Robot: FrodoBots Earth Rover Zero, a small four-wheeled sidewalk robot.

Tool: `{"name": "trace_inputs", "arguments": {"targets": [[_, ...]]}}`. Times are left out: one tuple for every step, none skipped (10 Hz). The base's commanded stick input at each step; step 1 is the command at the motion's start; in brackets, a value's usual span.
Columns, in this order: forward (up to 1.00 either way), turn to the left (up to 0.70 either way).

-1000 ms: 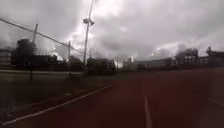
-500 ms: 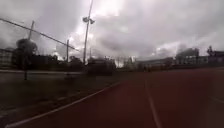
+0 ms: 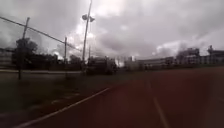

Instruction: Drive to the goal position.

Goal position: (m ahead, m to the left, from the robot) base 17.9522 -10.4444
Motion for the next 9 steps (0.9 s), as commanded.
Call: {"name": "trace_inputs", "arguments": {"targets": [[0.7, 0.0], [0.7, 0.0], [0.7, 0.0], [0.7, 0.0], [0.7, 0.0], [0.7, 0.0], [0.7, 0.0], [0.7, 0.0], [0.7, -0.01]]}}
